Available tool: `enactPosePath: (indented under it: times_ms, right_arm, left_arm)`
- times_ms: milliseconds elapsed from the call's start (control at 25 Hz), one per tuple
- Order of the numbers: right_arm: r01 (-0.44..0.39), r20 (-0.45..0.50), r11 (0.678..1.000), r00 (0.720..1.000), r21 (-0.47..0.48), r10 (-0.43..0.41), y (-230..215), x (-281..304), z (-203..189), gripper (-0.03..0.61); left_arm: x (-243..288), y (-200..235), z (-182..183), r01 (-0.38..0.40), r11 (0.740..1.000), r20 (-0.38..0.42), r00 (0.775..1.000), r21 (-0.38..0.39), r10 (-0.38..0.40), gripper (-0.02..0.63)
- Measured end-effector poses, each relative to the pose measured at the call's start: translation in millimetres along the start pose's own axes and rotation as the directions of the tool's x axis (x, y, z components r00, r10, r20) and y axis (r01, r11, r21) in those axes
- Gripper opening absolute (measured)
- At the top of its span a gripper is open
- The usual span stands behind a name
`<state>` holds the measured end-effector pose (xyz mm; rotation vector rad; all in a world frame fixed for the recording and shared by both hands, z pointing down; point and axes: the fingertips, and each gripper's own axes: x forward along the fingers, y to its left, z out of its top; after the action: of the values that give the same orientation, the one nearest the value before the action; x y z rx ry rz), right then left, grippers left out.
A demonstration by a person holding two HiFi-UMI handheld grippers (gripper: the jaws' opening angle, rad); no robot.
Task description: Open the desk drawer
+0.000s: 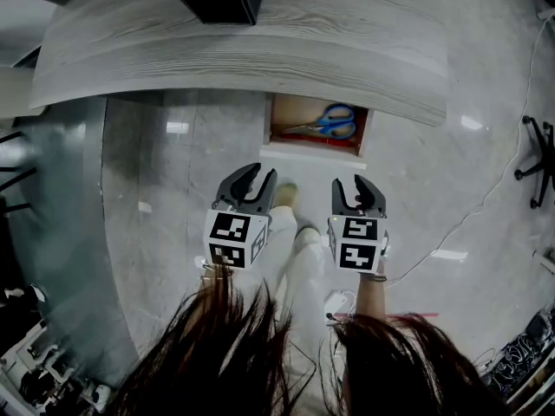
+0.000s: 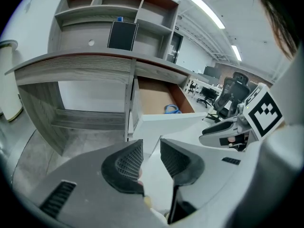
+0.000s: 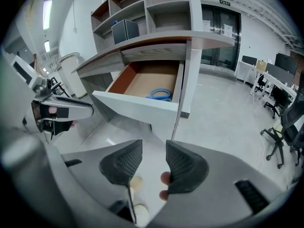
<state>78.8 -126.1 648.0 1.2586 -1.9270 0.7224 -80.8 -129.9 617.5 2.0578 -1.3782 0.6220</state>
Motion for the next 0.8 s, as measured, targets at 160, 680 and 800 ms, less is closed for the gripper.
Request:
enactPosePath:
  times_ms: [160, 680, 800]
  right_arm:
    - [-0.003, -0.002, 1.000, 1.000, -0.004, 0.003, 1.3, -7.2, -7.0, 0.161]
    - [-0.025, 0.036, 0.999, 0.999, -0.024, 0.026, 0.2, -46.6, -18.4, 0.132]
    - [-0.036, 0.049, 0.999, 0.998, 0.008, 0.035, -5.4, -54.0, -23.2, 0.130]
  left_arm:
    - [-5.9, -7.6, -5.6, -0.001, 1.000, 0.000, 1.000, 0.001, 0.001, 0.118]
    - [-30.6, -44.0, -22.2, -0.028, 0.999, 0.005, 1.000, -0.039, 0.028, 0.083]
    - [-37.7, -54.0, -23.1, -0.039, 0.998, 0.014, 0.999, -0.056, 0.040, 0.080]
